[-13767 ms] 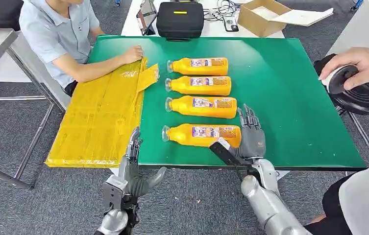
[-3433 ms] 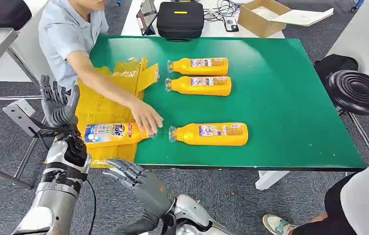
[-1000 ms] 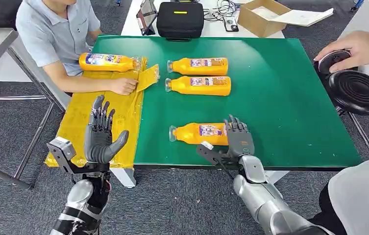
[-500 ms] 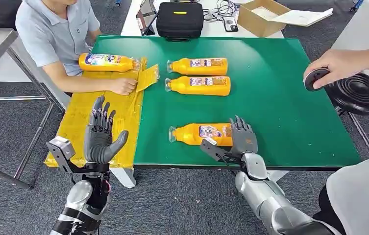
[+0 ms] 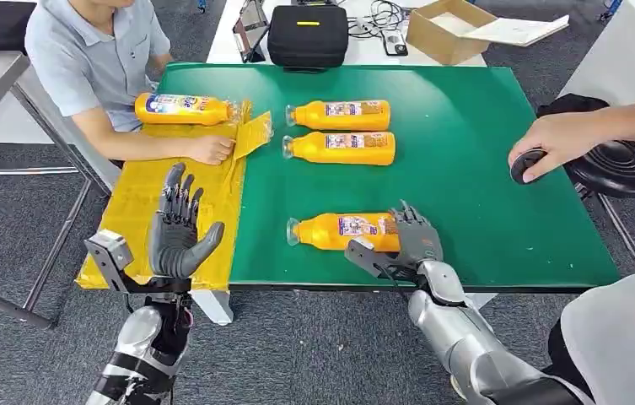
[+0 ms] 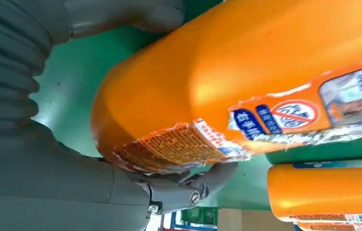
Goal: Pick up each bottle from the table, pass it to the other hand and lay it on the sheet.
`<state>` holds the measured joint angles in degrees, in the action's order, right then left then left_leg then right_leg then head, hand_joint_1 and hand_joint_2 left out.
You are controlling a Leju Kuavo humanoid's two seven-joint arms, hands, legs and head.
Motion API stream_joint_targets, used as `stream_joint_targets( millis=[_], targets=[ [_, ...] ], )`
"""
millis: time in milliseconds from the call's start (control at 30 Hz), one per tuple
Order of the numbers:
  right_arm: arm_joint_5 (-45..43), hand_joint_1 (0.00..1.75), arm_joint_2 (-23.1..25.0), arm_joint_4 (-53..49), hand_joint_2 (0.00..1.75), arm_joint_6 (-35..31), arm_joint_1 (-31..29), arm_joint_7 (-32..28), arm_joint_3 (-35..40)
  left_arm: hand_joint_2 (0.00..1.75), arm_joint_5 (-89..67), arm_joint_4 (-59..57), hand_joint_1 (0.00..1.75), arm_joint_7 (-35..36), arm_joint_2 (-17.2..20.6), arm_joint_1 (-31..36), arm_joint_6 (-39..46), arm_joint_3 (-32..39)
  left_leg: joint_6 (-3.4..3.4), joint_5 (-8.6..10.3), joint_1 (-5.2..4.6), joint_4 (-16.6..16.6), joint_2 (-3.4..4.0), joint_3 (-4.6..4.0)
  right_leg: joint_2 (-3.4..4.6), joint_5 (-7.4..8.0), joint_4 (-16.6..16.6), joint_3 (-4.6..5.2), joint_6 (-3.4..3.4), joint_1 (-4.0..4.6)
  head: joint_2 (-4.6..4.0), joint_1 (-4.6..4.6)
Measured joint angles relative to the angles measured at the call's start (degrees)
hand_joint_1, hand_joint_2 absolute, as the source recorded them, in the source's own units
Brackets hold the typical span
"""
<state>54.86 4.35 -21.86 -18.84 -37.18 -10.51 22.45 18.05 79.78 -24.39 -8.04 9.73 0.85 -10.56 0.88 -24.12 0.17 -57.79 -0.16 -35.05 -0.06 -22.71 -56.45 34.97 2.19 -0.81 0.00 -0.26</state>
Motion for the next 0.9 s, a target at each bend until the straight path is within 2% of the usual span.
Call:
stream_joint_targets(
  millis=[167, 467, 700, 900],
  targets=[
    [0.1, 1.75, -0.3, 1.1, 1.75, 5.3, -1.0, 0.9, -0.2, 1.75, 0.2, -2.0, 0.00, 0.0, -0.3, 1.6, -0.7, -0.7, -0.05, -0.07, 0.03, 0.0, 0.05, 0.32, 0.07, -0.02, 0.0, -0.28, -0.02, 0.02, 0.00, 0.02],
    [-0.4, 1.75, -0.7, 1.7, 1.75, 5.8, -1.0, 0.3, -0.6, 1.75, 1.1, -3.2, 0.00, -0.4, -0.3, 2.3, -0.6, -0.8, -0.08, -0.09, 0.04, 0.0, 0.04, 0.62, 0.06, -0.03, 0.0, -0.62, -0.03, 0.02, 0.00, 0.00],
    [-13.5, 1.75, 0.1, 1.4, 1.75, 0.2, 1.3, -12.6, -7.4, 1.75, 1.4, -2.7, 0.00, -0.5, -0.9, 1.3, 10.7, 1.8, -0.09, -0.10, 0.04, 0.0, 0.05, 0.62, 0.10, -0.03, 0.0, -0.66, -0.02, 0.03, 0.00, 0.00],
    [-22.0, 1.75, 2.1, -1.1, 1.75, -1.7, 4.4, -20.1, -14.0, 1.75, 2.2, -2.6, 0.00, 0.3, -0.9, -1.3, 11.7, 3.9, -0.10, -0.10, 0.07, 0.0, 0.00, 0.43, 0.09, -0.04, 0.0, -0.48, -0.03, 0.06, 0.00, -0.02]
  ],
)
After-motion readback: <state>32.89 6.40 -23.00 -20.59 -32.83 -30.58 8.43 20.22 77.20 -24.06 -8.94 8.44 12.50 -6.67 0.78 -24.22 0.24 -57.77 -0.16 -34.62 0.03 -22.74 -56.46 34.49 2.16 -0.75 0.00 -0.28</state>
